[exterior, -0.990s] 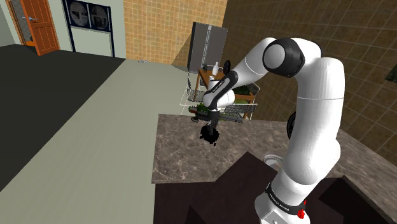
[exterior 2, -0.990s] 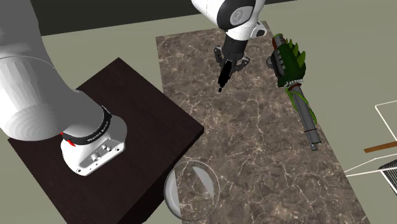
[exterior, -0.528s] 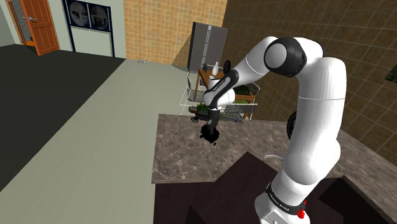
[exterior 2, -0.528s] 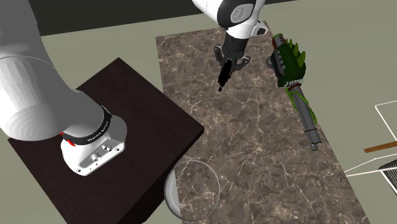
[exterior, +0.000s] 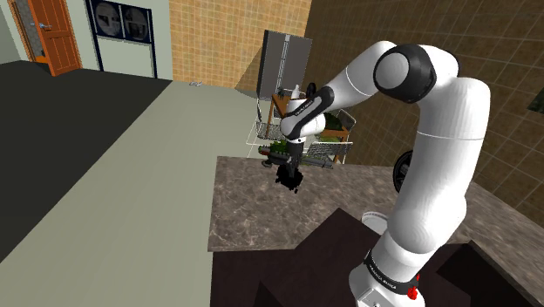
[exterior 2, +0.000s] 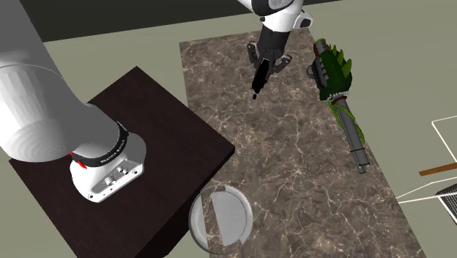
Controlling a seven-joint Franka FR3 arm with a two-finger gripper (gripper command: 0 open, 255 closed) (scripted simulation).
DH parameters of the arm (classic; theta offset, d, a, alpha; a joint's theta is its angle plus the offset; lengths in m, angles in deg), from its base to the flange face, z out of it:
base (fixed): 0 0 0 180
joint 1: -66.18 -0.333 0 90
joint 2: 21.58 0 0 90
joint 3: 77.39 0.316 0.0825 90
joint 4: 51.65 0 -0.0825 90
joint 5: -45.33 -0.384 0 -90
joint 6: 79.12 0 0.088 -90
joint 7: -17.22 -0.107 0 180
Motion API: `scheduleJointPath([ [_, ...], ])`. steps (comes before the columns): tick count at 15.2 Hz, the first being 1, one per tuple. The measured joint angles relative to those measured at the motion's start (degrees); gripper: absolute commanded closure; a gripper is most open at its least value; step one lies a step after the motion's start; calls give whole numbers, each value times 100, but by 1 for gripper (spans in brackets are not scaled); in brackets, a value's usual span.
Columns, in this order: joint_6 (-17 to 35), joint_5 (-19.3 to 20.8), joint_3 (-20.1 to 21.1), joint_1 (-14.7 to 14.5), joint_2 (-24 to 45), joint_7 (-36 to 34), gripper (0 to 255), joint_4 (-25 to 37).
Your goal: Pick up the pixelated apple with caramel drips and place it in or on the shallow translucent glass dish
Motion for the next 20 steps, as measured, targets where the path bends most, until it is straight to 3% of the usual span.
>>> scheduleJointPath([
  [9,-617,46,-17,-27,-487,-3,255,133],
  [20,-200,629,-585,528,-1980,673,255,-1686],
])
